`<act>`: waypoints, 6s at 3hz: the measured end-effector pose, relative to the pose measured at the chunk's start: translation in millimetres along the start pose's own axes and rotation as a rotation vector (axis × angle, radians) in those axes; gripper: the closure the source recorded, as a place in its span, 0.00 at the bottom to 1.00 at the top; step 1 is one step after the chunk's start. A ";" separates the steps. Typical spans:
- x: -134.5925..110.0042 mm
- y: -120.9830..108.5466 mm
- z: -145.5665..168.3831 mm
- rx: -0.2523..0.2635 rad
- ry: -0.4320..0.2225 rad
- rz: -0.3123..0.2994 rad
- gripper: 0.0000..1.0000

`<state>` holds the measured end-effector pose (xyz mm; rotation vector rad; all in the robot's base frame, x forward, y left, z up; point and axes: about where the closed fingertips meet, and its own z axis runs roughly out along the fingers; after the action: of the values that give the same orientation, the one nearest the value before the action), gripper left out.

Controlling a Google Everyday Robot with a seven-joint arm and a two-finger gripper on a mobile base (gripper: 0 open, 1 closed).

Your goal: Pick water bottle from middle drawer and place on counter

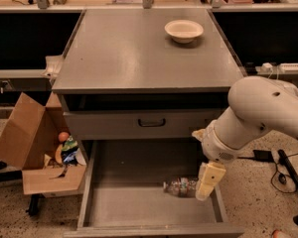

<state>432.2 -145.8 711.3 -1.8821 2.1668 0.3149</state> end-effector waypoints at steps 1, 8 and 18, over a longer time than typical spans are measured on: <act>0.1 -0.1 0.2 0.000 0.000 0.000 0.00; 121.3 -82.1 234.3 -0.089 -0.097 -0.080 0.00; 5.5 -55.9 109.4 0.005 -0.427 -0.413 1.00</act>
Offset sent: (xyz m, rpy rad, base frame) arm 0.0125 -0.0152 -0.0520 0.0148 0.0400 0.0052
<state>492.2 -123.2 606.3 -1.9802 1.4696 0.5621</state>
